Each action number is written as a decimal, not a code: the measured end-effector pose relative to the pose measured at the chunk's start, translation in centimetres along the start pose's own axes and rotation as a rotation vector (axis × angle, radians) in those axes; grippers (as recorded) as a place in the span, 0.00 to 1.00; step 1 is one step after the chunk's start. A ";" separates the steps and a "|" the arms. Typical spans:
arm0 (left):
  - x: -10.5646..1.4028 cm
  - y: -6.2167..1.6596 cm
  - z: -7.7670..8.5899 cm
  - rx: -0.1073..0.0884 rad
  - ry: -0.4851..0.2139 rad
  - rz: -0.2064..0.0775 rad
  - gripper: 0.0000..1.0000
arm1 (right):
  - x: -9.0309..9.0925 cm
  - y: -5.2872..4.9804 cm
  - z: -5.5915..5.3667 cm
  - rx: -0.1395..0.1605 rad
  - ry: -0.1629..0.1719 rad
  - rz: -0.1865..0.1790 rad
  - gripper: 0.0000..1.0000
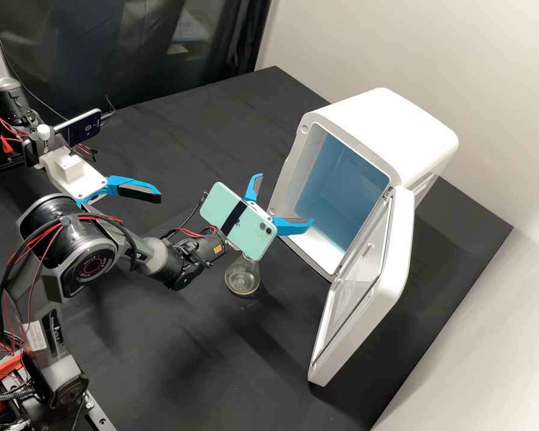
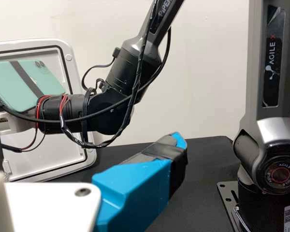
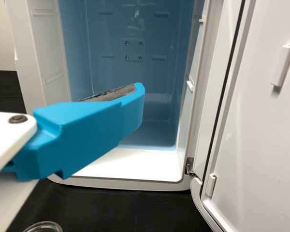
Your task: Place the flask in the incubator
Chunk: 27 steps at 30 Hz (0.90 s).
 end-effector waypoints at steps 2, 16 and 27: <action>0.0 0.00 0.0 0.000 0.000 0.000 1.00 | 0.0 0.0 0.0 0.000 0.000 0.000 1.00; 0.3 -1.06 -0.2 0.003 0.002 -0.018 1.00 | 0.0 0.0 0.0 0.000 0.000 0.000 1.00; 0.2 -4.88 -3.5 0.004 0.100 -0.147 1.00 | 0.0 0.0 0.0 0.000 0.000 0.000 1.00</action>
